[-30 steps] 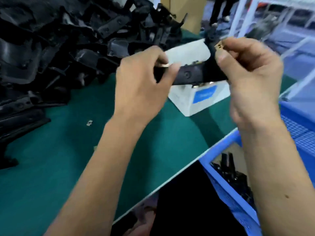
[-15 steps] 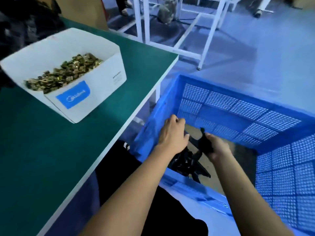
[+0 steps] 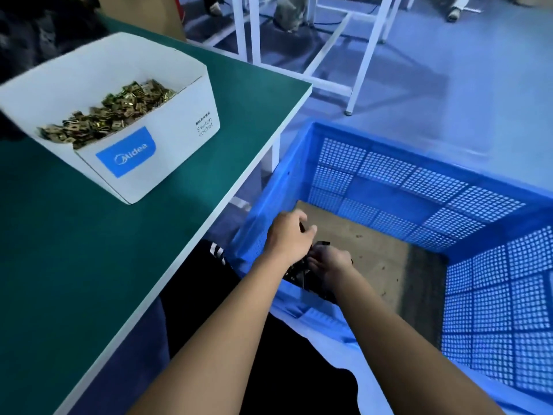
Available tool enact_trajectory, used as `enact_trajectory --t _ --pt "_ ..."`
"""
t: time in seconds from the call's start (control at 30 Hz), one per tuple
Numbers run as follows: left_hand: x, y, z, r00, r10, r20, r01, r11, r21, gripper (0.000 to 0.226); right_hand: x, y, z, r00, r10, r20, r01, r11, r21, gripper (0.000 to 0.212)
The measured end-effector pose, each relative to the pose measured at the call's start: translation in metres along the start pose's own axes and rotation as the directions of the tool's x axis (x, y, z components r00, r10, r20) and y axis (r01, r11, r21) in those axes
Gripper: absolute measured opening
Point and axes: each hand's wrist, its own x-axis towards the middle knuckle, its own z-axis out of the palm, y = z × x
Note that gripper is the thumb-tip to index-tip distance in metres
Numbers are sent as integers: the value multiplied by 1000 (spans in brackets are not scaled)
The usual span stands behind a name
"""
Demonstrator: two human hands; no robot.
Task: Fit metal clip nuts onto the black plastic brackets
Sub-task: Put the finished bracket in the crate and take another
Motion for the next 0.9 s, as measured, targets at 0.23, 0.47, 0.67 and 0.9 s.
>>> enact_trajectory --t 0.23,0.47,0.67,0.9 --pt "-30 101 -127 806 383 -452 -548 770 -326 5 -110 -98 60 668 -744 -13 740 667 -91 10" --pt "-100 40 -261 535 98 -839 -614 727 -306 10 -269 -86 167 78 -944 322 994 99 49 15" --pt "-209 -92 -333 157 -299 -941 -269 904 -332 15 -363 37 258 -74 -496 865 978 132 160 18" --pt "-350 -187 -359 -256 -356 -899 4 929 -369 13 -450 169 308 -206 147 967 975 -46 215 19"
